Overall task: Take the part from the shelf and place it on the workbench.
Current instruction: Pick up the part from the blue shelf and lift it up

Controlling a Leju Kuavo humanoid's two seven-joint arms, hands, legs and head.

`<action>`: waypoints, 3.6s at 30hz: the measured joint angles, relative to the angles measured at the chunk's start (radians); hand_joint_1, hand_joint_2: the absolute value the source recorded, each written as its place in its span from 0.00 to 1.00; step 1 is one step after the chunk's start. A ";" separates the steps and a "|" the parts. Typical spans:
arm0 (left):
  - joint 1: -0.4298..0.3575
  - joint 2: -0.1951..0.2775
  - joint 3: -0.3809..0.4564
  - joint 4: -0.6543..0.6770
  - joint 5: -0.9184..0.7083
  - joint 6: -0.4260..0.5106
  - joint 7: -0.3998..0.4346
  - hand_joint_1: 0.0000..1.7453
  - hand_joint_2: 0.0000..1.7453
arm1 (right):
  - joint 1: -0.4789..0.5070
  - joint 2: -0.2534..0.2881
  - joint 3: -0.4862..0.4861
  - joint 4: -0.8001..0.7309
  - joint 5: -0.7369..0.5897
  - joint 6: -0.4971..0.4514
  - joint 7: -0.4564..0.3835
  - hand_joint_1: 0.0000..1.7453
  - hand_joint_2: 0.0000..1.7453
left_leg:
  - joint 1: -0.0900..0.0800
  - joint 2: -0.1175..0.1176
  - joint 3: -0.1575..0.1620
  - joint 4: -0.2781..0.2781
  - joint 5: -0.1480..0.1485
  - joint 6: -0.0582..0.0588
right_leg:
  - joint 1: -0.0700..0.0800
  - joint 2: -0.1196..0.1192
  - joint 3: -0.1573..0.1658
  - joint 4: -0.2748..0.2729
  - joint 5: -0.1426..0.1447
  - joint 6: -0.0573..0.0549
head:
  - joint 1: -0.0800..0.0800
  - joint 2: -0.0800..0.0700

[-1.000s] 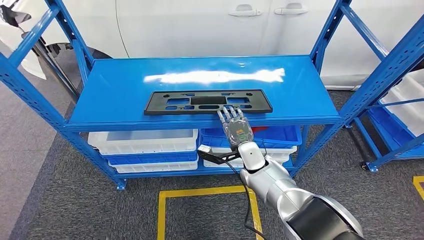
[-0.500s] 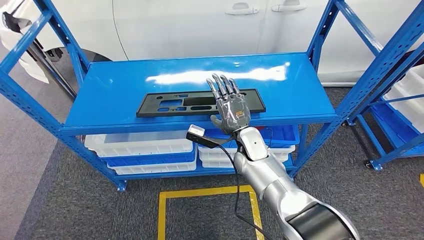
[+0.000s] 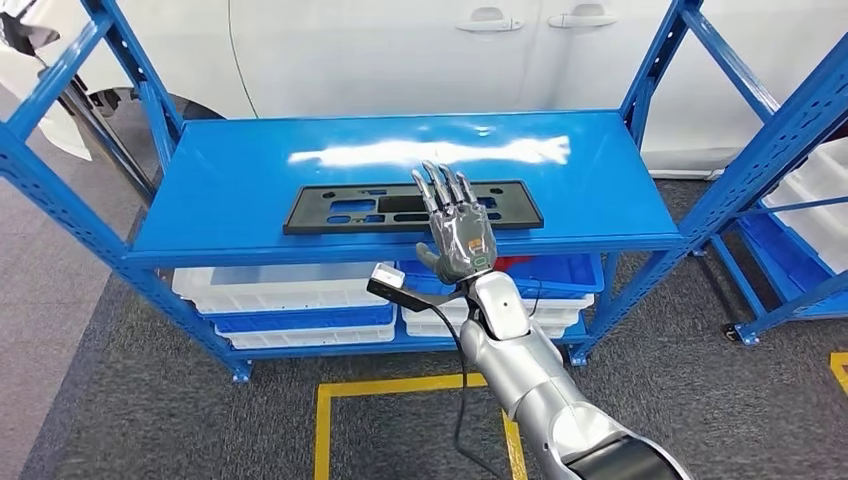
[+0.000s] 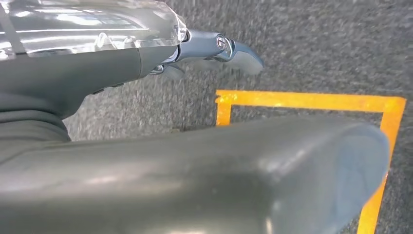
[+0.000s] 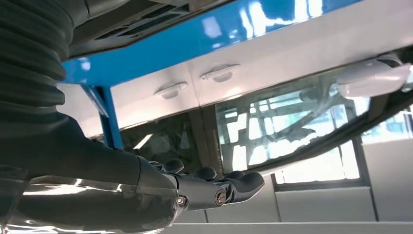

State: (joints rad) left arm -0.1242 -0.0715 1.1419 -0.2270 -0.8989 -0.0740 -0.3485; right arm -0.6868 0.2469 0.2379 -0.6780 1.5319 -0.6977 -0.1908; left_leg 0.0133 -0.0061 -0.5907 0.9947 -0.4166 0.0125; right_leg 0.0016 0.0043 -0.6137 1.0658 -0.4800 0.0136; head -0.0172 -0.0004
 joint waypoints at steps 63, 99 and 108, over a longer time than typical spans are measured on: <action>-0.003 0.003 -0.023 0.001 0.005 0.002 -0.001 0.00 0.00 | -0.059 -0.059 0.294 0.174 0.033 -0.002 0.206 0.00 1.00 | -0.003 0.002 -0.040 -0.011 0.043 0.008 | -0.001 0.003 0.047 0.091 -0.134 -0.001 | 0.000 0.000; -0.010 0.008 -0.021 0.002 0.025 -0.002 -0.025 0.00 0.00 | -0.153 -0.064 0.492 0.360 0.033 0.073 0.261 1.00 1.00 | -0.002 0.000 -0.007 0.008 -0.002 0.002 | -0.013 0.001 -0.070 0.117 -0.009 0.007 | 0.000 0.000; -0.020 0.009 -0.020 0.002 0.041 -0.005 -0.051 0.00 0.00 | -0.172 -0.057 0.492 0.359 0.024 0.099 0.242 1.00 1.00 | -0.001 0.000 -0.048 0.109 -0.069 -0.042 | -0.012 -0.001 0.005 -0.050 0.048 -0.039 | 0.000 0.000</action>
State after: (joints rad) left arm -0.1444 -0.0622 1.1215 -0.2255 -0.8575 -0.0789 -0.3998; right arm -0.8593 0.1904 0.7300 -0.3189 1.5560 -0.5991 0.0512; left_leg 0.0123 -0.0060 -0.6390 1.1035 -0.4860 -0.0293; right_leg -0.0106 0.0031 -0.6088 1.0157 -0.4315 -0.0251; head -0.0175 -0.0004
